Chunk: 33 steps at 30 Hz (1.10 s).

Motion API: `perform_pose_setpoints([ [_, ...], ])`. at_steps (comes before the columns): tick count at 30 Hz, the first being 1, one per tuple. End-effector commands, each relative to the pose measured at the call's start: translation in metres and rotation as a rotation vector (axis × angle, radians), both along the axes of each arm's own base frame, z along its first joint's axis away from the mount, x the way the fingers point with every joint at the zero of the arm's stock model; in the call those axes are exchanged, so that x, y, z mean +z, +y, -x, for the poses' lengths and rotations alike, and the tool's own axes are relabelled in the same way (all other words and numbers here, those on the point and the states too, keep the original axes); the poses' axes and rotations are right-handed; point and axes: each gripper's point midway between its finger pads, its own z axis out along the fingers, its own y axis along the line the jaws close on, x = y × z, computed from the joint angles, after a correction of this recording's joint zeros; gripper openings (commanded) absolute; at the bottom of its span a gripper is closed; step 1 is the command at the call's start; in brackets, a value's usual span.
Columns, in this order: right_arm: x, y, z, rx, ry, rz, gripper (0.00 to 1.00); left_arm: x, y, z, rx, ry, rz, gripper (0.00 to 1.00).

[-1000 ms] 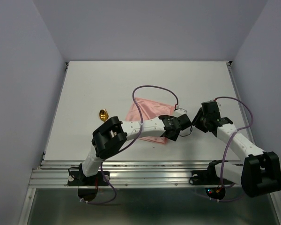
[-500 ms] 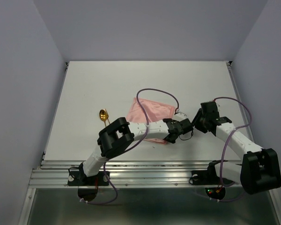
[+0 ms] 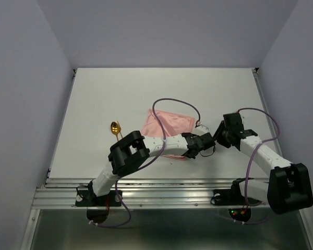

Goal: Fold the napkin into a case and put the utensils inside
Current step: Pick up the upper triangle-folded napkin from the center of the board.

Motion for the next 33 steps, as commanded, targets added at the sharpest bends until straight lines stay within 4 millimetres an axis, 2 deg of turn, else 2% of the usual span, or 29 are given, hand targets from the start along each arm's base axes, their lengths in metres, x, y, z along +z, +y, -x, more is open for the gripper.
perform_pose_setpoints([
  [1,0.007,0.000,-0.009,0.002,-0.037,-0.004,0.49,-0.004,0.017,-0.006,-0.003,0.008,-0.014,0.11],
  [6,0.007,0.000,-0.009,0.007,-0.035,-0.005,0.49,0.008,0.020,-0.015,-0.009,0.004,0.033,0.00],
  [11,0.009,0.001,-0.011,0.009,-0.039,-0.007,0.48,0.017,0.018,-0.013,-0.040,0.027,0.098,0.00],
  [12,0.009,0.001,-0.011,0.011,-0.040,-0.007,0.48,0.025,0.017,-0.013,-0.046,0.024,0.124,0.00],
  [14,0.009,0.005,-0.011,0.029,-0.038,-0.024,0.48,0.028,0.018,-0.014,-0.054,0.037,0.160,0.00],
  [15,0.009,0.008,-0.012,0.036,-0.041,-0.035,0.48,0.041,0.015,-0.016,-0.068,0.020,0.204,0.00],
  [20,0.014,0.047,-0.018,0.149,-0.078,-0.222,0.54,0.050,0.019,-0.009,-0.129,0.048,0.297,0.00],
  [27,0.032,0.093,-0.049,0.244,-0.144,-0.411,0.72,0.058,0.019,-0.006,-0.155,0.059,0.368,0.00],
  [33,0.023,0.124,-0.070,0.283,-0.135,-0.511,0.76,0.058,0.020,-0.006,-0.152,0.065,0.375,0.00],
])
